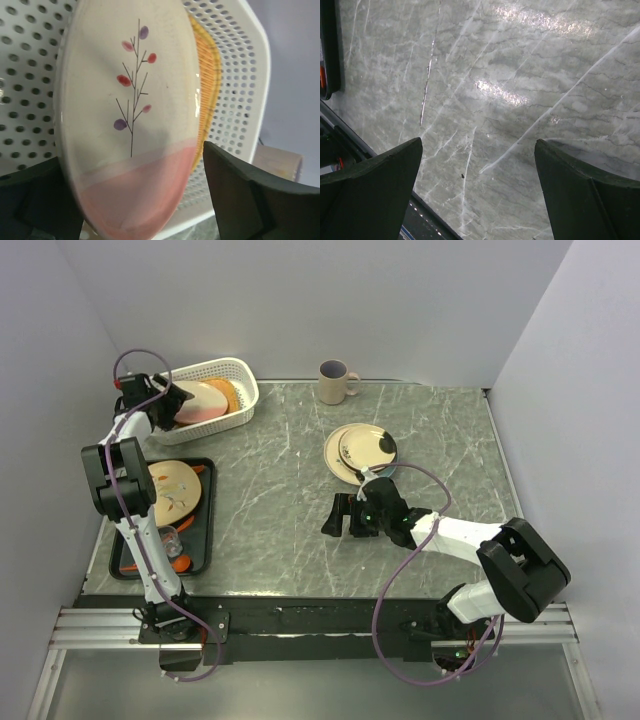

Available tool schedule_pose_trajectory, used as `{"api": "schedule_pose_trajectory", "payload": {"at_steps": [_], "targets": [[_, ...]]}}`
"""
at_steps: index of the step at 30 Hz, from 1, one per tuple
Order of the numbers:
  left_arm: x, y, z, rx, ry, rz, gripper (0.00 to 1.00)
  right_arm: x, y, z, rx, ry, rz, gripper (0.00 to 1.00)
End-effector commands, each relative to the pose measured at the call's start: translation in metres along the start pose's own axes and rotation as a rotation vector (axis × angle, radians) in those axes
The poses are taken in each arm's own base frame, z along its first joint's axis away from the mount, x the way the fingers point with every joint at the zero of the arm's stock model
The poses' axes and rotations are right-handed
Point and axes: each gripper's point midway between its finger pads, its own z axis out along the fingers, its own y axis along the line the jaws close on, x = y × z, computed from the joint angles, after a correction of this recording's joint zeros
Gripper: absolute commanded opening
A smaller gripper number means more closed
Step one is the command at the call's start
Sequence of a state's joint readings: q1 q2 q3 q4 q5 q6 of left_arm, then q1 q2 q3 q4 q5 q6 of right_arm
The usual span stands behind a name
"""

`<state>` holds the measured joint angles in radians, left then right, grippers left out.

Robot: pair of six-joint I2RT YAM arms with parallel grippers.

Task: Place the plates into the plastic bin on the countertop
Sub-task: Place the plate in the plastic bin.

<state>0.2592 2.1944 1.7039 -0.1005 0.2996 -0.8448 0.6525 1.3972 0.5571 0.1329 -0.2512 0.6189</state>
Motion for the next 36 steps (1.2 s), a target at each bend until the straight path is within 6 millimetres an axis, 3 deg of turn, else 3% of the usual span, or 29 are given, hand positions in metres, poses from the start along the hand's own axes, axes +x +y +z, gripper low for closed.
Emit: {"api": "schedule_pose_trajectory", "payload": {"at_steps": [1,7,14,26,36], "targets": [[-0.036,-0.025,-0.029,-0.026,-0.111,0.088,0.89,-0.01,0.011,-0.003,-0.025,-0.034,-0.021,1.0],[-0.053,-0.021,-0.038,-0.134,-0.185,0.161,0.93,-0.013,0.019,0.002,-0.046,-0.026,-0.029,1.0],[-0.039,-0.025,-0.026,-0.201,-0.143,0.25,0.95,-0.014,0.023,0.004,-0.051,-0.019,-0.035,1.0],[-0.021,-0.012,-0.005,-0.311,-0.079,0.326,0.96,-0.01,0.022,0.001,-0.043,-0.019,-0.037,1.0],[-0.029,0.003,-0.022,-0.431,-0.102,0.345,0.99,-0.012,0.025,0.001,-0.058,-0.021,-0.044,1.0]]}}
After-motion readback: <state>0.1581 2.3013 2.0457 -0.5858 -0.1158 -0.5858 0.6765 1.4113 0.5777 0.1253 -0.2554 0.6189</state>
